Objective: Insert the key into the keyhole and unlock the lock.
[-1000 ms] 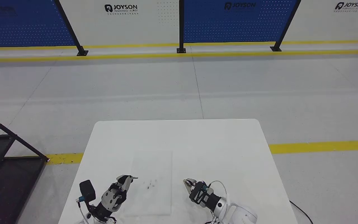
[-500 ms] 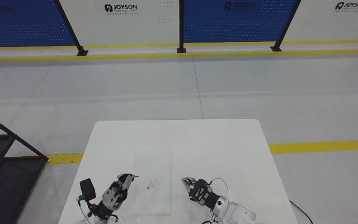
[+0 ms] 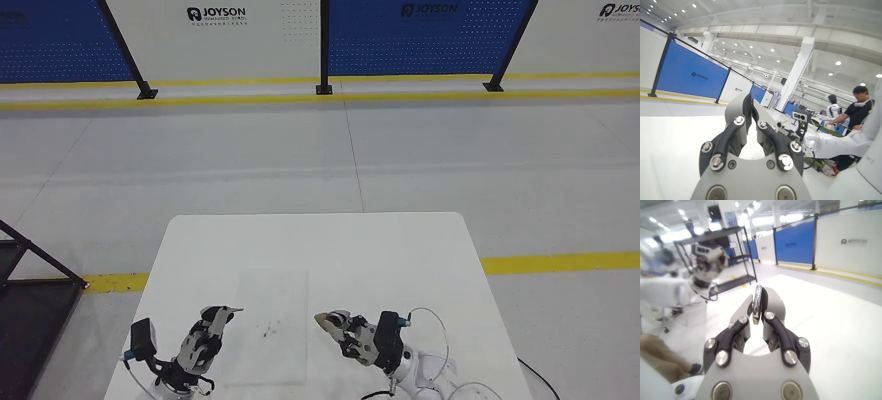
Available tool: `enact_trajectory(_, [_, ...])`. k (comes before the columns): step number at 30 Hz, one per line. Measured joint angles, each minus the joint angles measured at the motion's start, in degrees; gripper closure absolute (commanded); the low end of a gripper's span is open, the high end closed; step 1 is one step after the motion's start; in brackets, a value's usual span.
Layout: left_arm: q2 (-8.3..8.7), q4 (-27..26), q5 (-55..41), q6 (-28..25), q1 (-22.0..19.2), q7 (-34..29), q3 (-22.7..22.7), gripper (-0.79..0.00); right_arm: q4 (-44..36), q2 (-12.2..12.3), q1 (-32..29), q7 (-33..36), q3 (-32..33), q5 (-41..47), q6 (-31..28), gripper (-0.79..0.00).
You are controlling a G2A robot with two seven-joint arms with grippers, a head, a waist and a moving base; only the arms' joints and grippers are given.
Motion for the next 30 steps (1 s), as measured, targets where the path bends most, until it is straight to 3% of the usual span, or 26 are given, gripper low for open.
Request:
enact_trajectory(7, [-0.3,-2.27,-2.89,-1.95,-0.44,-2.14,1.99,0.0,2.48,0.03,2.19,-9.93,-1.25,2.52,-10.65,0.0])
enact_trajectory(13, [-0.36,-4.94,-2.51,-2.4,-1.78,-2.58,6.12,0.0,4.09,-0.41,5.3,-13.02,-2.41,8.59,-17.35,0.0])
enact_trajectory(21, [-0.77,-5.6,-4.25,-2.39,-4.42,-2.58,11.3,0.0,4.25,-0.14,11.32,-12.29,-9.45,20.09,-17.43,0.0])
enact_trajectory(30, [-0.77,-5.41,-4.08,-2.39,-4.51,-2.58,11.33,0.0,4.32,-0.12,11.3,-12.23,-9.41,19.96,-17.44,0.0])
